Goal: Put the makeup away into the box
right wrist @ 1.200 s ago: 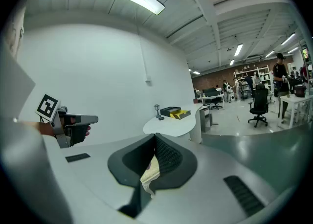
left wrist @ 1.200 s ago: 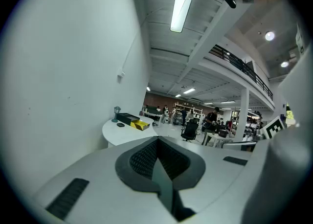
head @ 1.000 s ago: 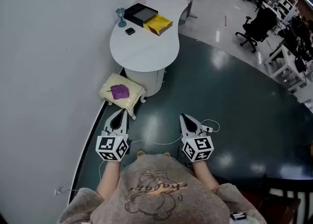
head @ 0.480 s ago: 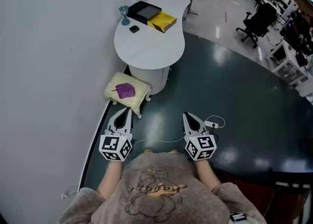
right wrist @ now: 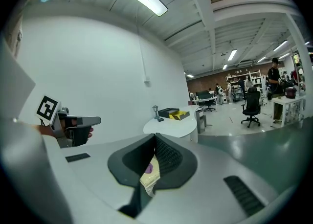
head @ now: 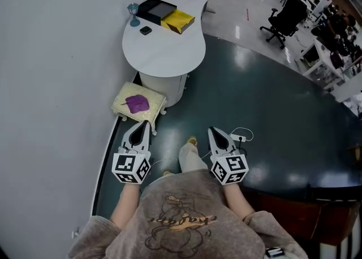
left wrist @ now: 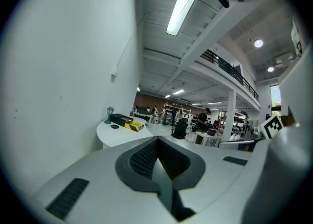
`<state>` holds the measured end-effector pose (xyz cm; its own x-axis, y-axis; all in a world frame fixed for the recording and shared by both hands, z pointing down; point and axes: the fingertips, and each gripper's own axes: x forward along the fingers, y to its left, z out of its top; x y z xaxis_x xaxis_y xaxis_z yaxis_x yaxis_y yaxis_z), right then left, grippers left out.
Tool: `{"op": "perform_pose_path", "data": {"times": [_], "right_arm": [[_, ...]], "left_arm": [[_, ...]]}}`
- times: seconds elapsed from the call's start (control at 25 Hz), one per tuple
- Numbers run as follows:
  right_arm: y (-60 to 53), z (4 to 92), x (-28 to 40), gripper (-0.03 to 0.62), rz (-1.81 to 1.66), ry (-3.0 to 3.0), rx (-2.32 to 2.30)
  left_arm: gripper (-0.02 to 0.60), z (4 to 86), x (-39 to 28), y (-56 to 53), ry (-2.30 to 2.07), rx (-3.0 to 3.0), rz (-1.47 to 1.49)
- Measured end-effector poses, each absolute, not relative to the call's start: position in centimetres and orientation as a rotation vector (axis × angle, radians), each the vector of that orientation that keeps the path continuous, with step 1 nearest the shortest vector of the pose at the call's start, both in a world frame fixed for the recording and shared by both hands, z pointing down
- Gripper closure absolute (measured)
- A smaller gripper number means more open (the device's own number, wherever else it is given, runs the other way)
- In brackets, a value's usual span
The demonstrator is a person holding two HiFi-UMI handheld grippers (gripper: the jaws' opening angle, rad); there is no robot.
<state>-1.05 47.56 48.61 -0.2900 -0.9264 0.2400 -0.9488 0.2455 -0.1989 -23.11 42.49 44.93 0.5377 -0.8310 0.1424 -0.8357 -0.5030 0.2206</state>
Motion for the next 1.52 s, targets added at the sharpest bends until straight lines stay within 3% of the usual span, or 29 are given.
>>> {"op": "perform_pose_path", "data": {"times": [0.72, 1.52], "right_arm": [[38.4, 49.3, -0.7, 0.592, 0.517, -2.471, 1.78], [21.8, 49.1, 4.9, 0.592, 0.593, -2.557, 1.654]], "left_arm": [[0.561, 45.7, -22.3, 33.7, -1.408, 2.479, 0.002], [0.561, 44.6, -17.2, 18.7, -1.532, 2.401, 0.041]]}}
